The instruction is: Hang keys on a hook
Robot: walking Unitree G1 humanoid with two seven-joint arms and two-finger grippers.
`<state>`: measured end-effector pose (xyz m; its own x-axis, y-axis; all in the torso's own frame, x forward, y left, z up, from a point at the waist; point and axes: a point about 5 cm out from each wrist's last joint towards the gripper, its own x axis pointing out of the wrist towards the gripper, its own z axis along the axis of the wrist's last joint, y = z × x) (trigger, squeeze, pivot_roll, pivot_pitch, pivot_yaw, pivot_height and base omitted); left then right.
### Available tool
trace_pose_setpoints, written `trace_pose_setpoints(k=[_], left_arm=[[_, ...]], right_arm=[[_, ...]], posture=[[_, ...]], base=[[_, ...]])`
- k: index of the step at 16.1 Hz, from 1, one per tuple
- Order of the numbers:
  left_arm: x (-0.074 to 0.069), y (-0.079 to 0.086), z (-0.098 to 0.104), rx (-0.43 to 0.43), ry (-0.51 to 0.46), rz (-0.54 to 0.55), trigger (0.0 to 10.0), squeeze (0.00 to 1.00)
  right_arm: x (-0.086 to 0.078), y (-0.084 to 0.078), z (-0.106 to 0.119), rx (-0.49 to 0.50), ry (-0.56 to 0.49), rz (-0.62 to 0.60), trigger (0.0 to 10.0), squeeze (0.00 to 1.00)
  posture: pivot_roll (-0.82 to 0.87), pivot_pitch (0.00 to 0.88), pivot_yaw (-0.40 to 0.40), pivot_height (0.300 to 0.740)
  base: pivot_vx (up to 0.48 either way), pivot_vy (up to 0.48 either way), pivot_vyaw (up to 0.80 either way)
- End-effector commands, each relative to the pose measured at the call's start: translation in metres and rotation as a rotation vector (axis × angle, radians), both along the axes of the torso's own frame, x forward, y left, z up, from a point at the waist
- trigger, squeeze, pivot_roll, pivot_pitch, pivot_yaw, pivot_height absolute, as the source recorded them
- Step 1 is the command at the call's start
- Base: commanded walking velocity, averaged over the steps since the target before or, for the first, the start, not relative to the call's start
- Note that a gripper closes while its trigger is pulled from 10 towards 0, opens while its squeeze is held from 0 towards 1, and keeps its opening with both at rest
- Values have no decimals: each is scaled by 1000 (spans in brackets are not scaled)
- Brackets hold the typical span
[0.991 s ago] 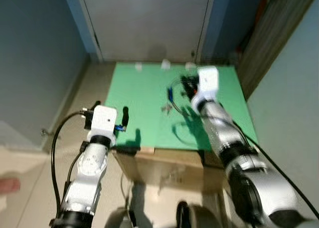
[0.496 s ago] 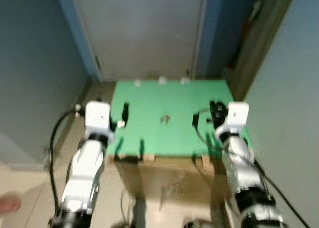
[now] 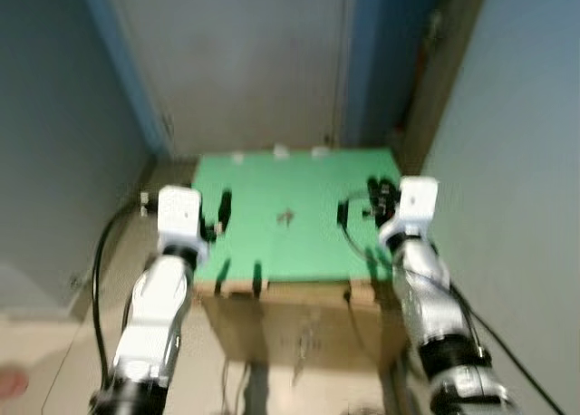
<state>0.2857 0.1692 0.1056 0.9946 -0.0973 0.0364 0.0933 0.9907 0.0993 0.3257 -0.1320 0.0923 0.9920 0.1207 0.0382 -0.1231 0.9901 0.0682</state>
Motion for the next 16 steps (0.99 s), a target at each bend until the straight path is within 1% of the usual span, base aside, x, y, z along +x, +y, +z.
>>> trace_pose_setpoints(k=[1,3,7,14,16], left_arm=[[0,-1,-1,8,4,-13,0,0],[-6,-8,-9,-6,25,-45,0,0],[-10,-11,-14,-40,36,-43,0,0],[-11,-13,-18,30,44,-80,0,0],[-11,-14,-18,36,44,-81,0,0]], right_arm=[[2,1,5,2,-11,7,10000,0],[1,7,2,0,3,37,10000,0],[-1,7,-1,4,24,39,10000,0],[-4,7,-7,-6,55,50,10000,0],[-4,6,-7,-6,59,52,10000,0]], posture=[[-66,0,47,740],[-71,10,50,740],[-70,15,51,740],[-73,10,52,740],[-75,7,53,740]], base=[[0,0,0],[0,0,0],[0,0,0],[0,0,0],[0,0,0]])
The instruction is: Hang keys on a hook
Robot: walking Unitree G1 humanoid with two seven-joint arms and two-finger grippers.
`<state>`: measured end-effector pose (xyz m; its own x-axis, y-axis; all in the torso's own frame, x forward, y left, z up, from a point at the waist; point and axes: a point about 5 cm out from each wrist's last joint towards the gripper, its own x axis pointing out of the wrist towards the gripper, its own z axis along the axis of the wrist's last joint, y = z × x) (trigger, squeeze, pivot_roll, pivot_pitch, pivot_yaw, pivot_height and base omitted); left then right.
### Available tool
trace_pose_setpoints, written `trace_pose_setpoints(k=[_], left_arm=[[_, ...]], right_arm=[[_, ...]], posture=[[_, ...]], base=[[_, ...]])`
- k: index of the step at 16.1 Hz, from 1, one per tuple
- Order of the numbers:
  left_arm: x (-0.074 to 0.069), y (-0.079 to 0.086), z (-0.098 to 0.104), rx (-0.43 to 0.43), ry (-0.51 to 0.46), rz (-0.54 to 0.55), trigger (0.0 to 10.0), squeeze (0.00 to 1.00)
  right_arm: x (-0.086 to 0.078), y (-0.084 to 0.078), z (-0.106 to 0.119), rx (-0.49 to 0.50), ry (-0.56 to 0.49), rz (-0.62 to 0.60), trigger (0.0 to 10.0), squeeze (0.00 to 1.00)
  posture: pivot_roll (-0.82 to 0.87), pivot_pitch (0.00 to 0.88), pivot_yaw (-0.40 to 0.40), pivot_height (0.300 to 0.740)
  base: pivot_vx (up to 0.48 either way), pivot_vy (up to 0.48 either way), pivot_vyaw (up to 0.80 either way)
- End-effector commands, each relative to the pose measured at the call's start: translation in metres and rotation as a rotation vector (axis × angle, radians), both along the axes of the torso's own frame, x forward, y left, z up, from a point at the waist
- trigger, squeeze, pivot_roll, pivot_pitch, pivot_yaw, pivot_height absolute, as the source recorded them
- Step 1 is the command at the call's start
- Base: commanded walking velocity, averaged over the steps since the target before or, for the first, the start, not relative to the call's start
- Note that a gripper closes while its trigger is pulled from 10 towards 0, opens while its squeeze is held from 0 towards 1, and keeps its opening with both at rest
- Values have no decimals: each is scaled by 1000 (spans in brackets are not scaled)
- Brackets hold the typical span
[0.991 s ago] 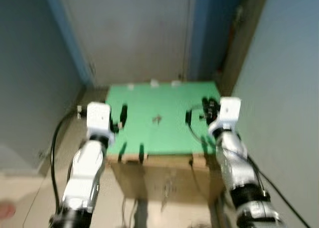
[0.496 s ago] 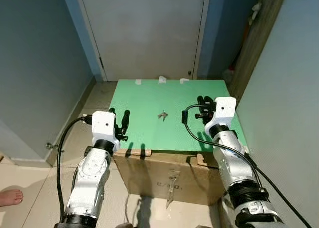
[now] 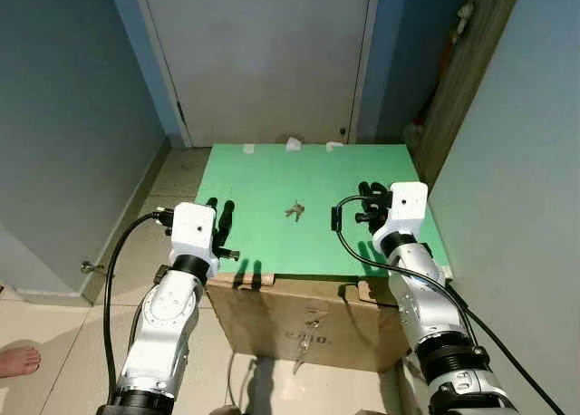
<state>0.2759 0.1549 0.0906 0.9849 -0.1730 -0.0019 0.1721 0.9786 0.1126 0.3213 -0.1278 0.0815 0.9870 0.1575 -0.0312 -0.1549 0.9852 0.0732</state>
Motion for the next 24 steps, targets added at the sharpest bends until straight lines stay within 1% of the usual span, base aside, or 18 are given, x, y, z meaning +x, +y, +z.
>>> trace_pose_setpoints(k=[1,4,6,8,9,10,11,12,14,15,16,18,20,22,23,24], left_arm=[[-2,0,-4,25,7,-8,0,0],[-2,-5,-4,50,0,-47,0,0],[-2,-3,-2,53,-8,-20,0,0],[-1,-4,0,67,-19,-30,0,0],[1,-4,1,55,-22,-29,0,0],[2,-4,3,53,-20,-22,0,0],[4,-5,4,38,-14,-22,10000,0],[6,-5,8,67,-29,-17,10000,0],[8,-3,8,112,-22,-7,10000,0],[9,-2,8,117,-20,-8,10000,0],[13,-2,9,132,-16,-5,10000,0],[15,-1,11,146,-20,-8,10000,0],[15,-2,12,121,-18,1,10000,0],[15,1,13,111,-31,38,10000,0],[14,3,13,109,-41,78,10000,0],[13,5,10,138,-37,105,10000,0]], right_arm=[[0,2,3,-1,-11,15,10000,0],[-2,2,1,-8,-4,19,10000,0],[-4,2,-1,-10,3,19,10000,0],[-4,1,-2,-10,7,19,10000,0],[-4,2,-2,-10,10,19,10000,0],[-5,2,-3,-10,10,21,10000,0],[-5,2,-2,-10,10,22,10000,0],[-4,3,-2,-11,12,23,10000,0],[-5,3,-4,-11,15,22,10000,0],[-5,3,-4,-11,16,21,10000,0],[-5,3,-4,-11,18,20,10000,0],[-7,4,-5,-10,18,21,10000,0],[-7,4,-5,-9,21,21,10000,0],[-8,4,-7,-10,28,21,10000,0],[-8,3,-8,-10,34,21,10000,0],[-9,3,-9,-11,38,23,10000,0]], posture=[[-75,8,54,740],[-78,6,56,740],[-79,4,57,740],[-80,4,57,740],[-80,2,57,740],[-79,1,57,740],[-79,2,58,740],[-80,6,61,740],[-80,6,62,740],[-81,8,64,740],[-81,9,65,740],[-82,11,69,740],[-83,17,73,740],[-83,21,73,740],[-84,23,74,740],[-88,28,74,740]], base=[[0,0,0],[0,0,0],[0,0,0],[0,0,0],[0,0,0],[472,0,0],[472,0,0],[461,0,0],[461,0,0],[461,0,0],[480,0,0],[480,0,0],[439,135,0],[193,354,0],[0,480,0],[0,0,0]])
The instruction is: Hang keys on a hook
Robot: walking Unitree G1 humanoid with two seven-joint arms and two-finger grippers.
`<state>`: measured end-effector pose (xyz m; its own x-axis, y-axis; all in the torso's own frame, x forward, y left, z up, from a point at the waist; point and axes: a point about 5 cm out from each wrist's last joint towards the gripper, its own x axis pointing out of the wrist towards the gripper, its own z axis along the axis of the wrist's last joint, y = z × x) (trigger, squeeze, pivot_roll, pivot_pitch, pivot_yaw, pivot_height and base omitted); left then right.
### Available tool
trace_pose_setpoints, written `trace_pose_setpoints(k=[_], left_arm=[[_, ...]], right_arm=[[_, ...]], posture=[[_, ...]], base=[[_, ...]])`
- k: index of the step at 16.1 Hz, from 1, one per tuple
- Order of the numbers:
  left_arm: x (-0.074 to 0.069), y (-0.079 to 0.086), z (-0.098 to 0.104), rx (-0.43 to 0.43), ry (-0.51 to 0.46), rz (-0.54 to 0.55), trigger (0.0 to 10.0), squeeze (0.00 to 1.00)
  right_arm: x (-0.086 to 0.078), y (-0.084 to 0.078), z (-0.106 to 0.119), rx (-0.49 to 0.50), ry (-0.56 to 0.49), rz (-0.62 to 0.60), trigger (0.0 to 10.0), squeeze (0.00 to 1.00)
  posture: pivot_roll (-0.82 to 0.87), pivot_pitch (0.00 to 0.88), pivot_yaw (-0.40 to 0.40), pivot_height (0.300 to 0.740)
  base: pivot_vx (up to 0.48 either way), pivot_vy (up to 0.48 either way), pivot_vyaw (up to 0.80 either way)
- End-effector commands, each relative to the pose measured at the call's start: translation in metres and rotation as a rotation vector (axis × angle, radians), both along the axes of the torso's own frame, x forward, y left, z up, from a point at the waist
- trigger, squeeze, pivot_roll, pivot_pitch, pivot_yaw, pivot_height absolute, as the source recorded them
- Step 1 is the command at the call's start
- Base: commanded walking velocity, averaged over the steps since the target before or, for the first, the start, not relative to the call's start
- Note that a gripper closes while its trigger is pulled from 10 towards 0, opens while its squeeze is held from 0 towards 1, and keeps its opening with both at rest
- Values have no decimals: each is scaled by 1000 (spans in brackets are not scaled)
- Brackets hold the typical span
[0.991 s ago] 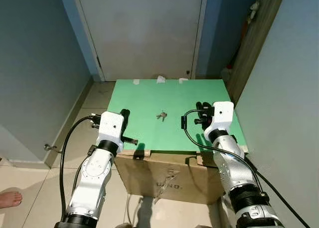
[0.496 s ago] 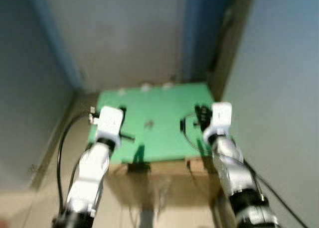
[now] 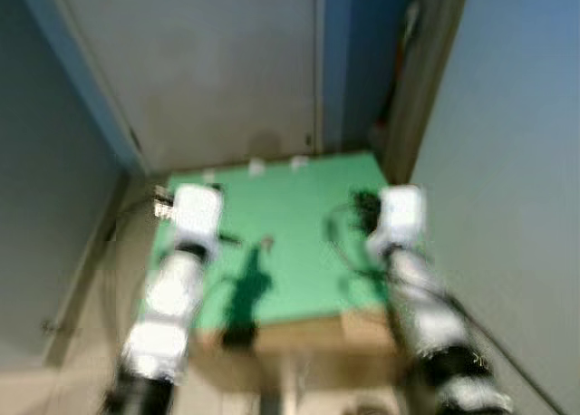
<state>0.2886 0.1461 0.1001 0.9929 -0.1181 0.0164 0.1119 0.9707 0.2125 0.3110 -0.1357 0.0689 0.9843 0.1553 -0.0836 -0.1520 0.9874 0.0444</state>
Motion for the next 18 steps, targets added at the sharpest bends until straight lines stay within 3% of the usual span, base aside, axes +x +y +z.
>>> trace_pose_setpoints(k=[1,3,4,6,8,10,13,14,17,18], left_arm=[[0,14,-2,30,4,61,10000,0],[1,17,-4,8,19,101,10000,0],[13,32,-2,53,36,169,10000,0],[21,42,0,77,52,203,10000,0],[37,54,3,93,82,229,10000,0],[54,56,3,101,126,176,10000,0],[63,65,2,107,164,181,10000,0],[70,77,5,144,187,187,10000,0],[74,86,9,153,203,202,10000,0],[76,90,11,157,216,205,10000,0]], right_arm=[[1,10,3,25,-6,24,10000,0],[-2,9,2,21,1,26,10000,0],[-6,2,0,3,13,28,10000,0],[-9,-4,-1,-5,17,25,10000,0],[-22,-23,-4,-26,35,20,10000,0],[-42,-39,-9,-67,63,29,10000,0],[-56,-42,-9,-65,74,33,10000,0],[-67,-37,-5,-62,66,76,10000,0],[-75,-35,-3,-47,73,97,10000,0],[-95,-41,0,-58,92,135,10000,0]], posture=[[-89,30,73,740],[-101,39,69,740],[-116,51,63,740],[-132,68,58,740],[-172,107,36,740],[-225,133,37,740],[-261,145,51,740],[-277,150,69,740],[-291,171,76,740],[-347,232,53,740]], base=[[0,0,0],[0,0,0],[0,0,0],[0,0,0],[0,0,0],[0,0,0],[0,0,0],[0,0,0],[0,0,0],[0,0,0]])
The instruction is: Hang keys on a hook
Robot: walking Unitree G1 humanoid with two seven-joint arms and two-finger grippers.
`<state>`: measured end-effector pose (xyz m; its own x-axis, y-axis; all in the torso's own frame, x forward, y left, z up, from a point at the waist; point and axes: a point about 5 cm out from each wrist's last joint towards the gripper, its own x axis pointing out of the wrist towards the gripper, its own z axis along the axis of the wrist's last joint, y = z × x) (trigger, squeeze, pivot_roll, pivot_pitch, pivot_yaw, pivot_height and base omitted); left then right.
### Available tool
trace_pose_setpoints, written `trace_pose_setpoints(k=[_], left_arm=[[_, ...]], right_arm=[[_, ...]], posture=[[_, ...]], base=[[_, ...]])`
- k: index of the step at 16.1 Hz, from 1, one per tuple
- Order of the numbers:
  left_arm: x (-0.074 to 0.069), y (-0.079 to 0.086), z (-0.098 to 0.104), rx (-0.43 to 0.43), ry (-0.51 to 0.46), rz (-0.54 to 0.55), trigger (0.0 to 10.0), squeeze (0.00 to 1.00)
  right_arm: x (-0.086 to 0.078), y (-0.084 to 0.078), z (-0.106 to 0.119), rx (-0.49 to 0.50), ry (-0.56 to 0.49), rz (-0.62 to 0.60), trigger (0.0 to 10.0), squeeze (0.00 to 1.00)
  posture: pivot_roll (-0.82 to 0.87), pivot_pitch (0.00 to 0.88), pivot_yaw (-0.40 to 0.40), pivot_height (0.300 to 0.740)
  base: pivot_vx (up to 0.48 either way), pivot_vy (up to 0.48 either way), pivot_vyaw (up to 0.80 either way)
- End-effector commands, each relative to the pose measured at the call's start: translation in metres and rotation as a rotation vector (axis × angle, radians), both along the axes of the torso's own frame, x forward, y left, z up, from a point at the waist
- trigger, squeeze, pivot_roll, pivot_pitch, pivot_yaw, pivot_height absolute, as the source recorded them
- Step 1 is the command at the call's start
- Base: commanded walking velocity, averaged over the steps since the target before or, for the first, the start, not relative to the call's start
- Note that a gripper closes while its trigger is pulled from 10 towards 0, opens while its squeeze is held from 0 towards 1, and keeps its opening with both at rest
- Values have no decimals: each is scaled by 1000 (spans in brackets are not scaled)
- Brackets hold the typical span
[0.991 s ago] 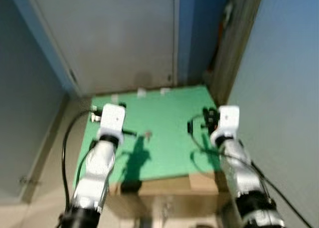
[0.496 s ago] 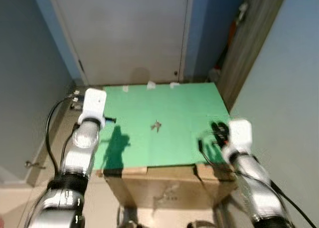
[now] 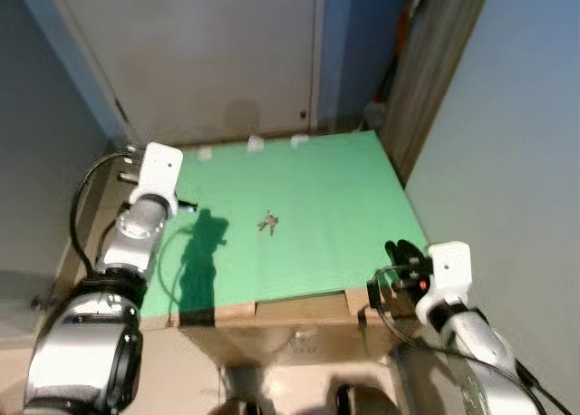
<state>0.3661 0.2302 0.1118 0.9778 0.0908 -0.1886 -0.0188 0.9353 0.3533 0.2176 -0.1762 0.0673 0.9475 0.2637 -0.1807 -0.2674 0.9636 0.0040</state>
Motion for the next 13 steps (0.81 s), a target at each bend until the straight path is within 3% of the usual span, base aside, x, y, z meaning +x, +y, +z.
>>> trace_pose_setpoints(k=[1,2,4,8,10,13], left_arm=[[-1,7,-1,3,22,11,10000,0],[0,6,-3,1,32,8,10000,0],[1,-5,-8,-7,59,-39,10000,0],[2,-2,-6,17,69,-51,10000,0],[4,0,-2,42,65,-58,10000,0],[5,4,3,77,64,-81,10000,0]], right_arm=[[-18,-7,3,-15,29,34,10000,0],[-34,-13,5,-32,53,44,10000,0],[-82,-28,15,-58,123,49,10000,0],[-109,-22,21,-42,190,41,10000,0],[-114,-26,23,-47,200,24,10000,0],[-138,-40,34,-91,250,-7,10000,0]], posture=[[-380,263,37,740],[-404,287,23,740],[-480,361,0,740],[-510,379,13,740],[-521,384,10,740],[-599,432,-18,740]], base=[[0,0,0],[0,0,0],[0,0,0],[0,0,0],[0,0,0],[0,0,0]])
